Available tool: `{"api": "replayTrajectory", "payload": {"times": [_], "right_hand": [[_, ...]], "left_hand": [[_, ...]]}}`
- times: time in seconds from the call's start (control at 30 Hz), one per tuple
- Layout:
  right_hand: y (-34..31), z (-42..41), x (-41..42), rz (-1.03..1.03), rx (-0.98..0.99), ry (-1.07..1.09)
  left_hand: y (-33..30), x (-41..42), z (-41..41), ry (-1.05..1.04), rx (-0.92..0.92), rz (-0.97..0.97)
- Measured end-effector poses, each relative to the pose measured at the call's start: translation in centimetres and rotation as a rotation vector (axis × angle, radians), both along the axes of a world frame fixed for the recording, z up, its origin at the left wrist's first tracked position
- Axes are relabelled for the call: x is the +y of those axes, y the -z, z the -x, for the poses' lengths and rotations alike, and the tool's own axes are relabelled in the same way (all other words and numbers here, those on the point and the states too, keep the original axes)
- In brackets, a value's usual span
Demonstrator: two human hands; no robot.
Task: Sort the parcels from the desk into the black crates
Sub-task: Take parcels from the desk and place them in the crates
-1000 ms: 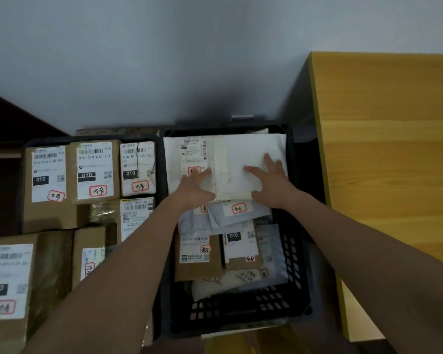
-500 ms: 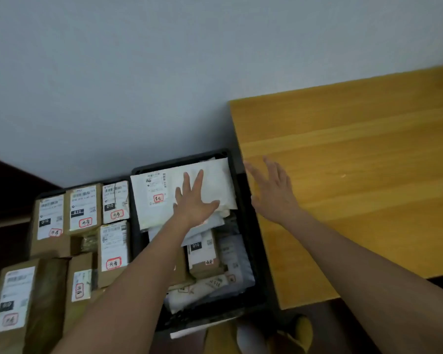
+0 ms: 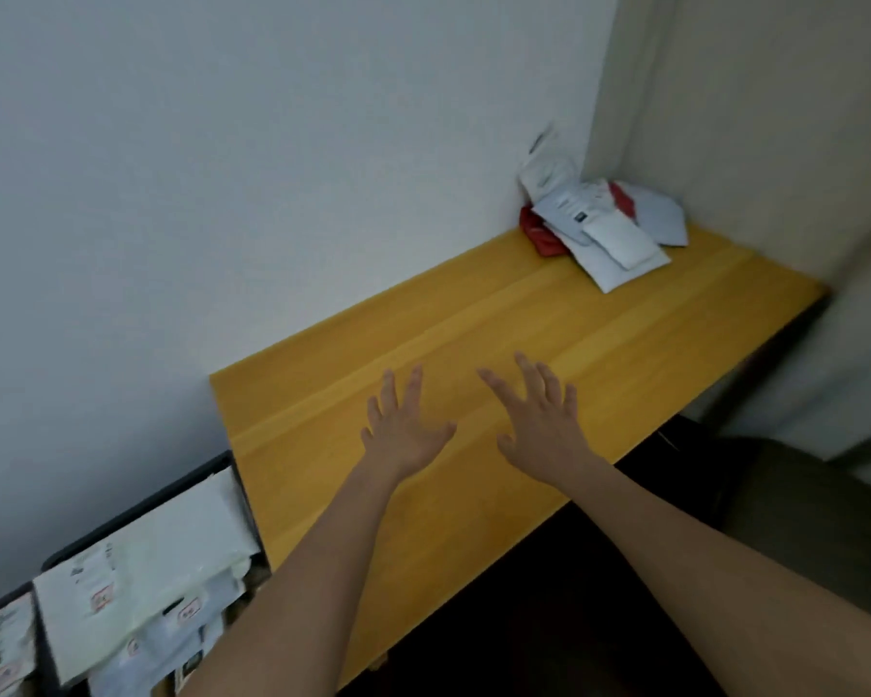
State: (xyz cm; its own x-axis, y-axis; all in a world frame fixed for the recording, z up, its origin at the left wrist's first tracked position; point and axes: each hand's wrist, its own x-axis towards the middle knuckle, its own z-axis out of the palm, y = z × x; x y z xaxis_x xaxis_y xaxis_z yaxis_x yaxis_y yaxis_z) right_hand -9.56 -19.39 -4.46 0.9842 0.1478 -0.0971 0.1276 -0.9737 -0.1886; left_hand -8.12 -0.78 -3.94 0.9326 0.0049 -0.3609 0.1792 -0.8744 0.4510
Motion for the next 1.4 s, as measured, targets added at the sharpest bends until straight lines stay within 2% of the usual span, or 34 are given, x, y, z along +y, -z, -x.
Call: {"api": "replayTrajectory", "payload": {"times": [0.23,0.43,0.57,0.77,1.03,1.23,1.4], "right_hand": [[-2.7,-0.6,-11.8,-0.027,-0.031,0.209],[-2.1,-3.7,-17.2,-0.031,-0.012,0.336],[-1.1,-7.3,-20.2,-0.01,0.023,0.392],[-1.1,-14.6,-23.4,-0.028,0.077,0.447],[-0.1,-22.0,-25.0,-0.027,0.149,0.382],[3.3,-27.9,-28.1,0.027,0.269,0.327],[6.1,-35.1,-30.6,-0.054,0.345,0.256]], "left_hand": [[-3.2,-11.8,-3.9,0.228,-0.034,-0.03],[-3.8,-17.8,-9.7,0.389,-0.092,-0.086],[-2.7,-20.6,-14.6,0.422,-0.111,-0.115],[-1.9,-22.3,-21.1,0.422,-0.093,-0.101],[-1.3,-22.2,-29.0,0.331,-0.07,-0.095],[1.6,-23.8,-31.7,0.277,0.014,-0.13],[3.7,-25.5,-35.6,0.161,0.094,-0.162]]}}
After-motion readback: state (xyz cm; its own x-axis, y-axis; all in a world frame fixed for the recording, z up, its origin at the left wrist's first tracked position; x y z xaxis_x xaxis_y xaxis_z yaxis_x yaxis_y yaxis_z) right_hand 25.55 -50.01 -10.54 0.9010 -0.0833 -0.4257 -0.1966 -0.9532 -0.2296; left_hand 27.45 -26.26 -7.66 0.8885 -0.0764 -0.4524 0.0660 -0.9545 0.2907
